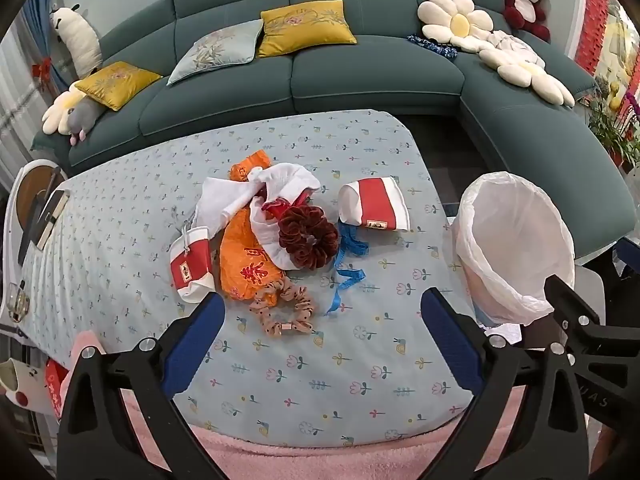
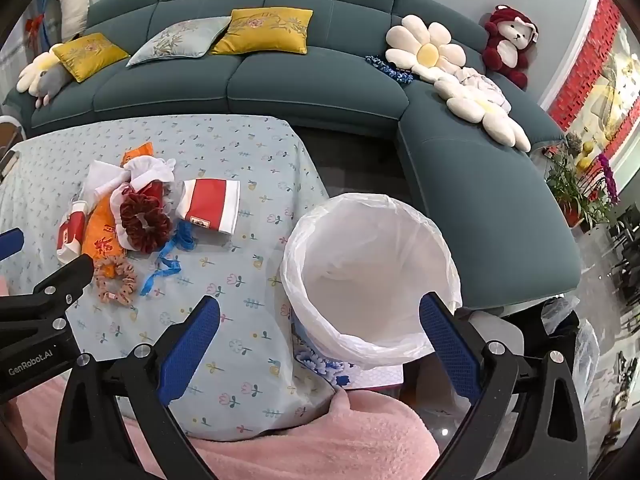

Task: Collect trash

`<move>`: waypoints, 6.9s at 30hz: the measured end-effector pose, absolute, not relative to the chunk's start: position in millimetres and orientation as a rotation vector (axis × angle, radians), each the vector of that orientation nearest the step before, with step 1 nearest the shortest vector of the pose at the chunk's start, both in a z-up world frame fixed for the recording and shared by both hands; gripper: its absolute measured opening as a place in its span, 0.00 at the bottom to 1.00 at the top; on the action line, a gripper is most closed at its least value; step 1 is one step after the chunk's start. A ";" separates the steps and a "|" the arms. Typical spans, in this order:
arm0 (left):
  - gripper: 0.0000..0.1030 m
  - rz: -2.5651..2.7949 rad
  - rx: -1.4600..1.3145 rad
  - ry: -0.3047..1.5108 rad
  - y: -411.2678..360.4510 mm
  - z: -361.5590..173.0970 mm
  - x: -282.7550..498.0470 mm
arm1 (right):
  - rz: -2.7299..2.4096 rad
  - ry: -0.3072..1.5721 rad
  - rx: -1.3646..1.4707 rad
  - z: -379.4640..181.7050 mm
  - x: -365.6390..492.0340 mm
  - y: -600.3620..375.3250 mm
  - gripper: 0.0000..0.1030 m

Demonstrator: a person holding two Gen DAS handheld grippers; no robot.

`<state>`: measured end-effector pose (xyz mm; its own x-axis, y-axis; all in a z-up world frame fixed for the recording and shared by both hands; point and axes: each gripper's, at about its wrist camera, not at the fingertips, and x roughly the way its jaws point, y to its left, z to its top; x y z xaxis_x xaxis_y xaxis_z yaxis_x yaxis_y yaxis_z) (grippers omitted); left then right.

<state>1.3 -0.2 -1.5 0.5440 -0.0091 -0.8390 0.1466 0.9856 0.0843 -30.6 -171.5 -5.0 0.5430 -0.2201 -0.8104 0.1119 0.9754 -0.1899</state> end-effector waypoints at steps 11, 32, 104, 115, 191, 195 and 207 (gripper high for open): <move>0.89 -0.081 0.150 0.977 0.3 4.1 0.1 | -0.201 0.972 -0.126 -5.6 -31.4 -171.9 0.92; 0.89 -0.075 0.140 0.962 5.0 5.3 1.6 | -0.205 0.965 -0.131 -3.3 -30.3 -171.1 0.92; 0.89 -0.100 0.120 0.916 9.1 15.4 -5.8 | -0.247 0.909 -0.184 15.2 -36.4 -163.4 0.92; 0.89 -0.076 0.046 0.932 39.6 10.9 2.1 | -0.232 0.870 -0.162 21.9 -30.8 -145.2 0.92; 0.21 -0.200 -0.186 1.057 116.9 -38.9 58.9 | -0.071 0.921 0.039 -27.9 59.5 -88.3 0.16; 0.21 -0.249 -0.149 1.037 90.5 -24.8 52.1 | -0.089 0.890 0.056 -15.6 46.4 -107.3 0.16; 0.21 -0.445 -0.029 0.995 -15.8 3.8 37.8 | -0.174 0.850 0.116 -6.2 13.4 -176.5 0.16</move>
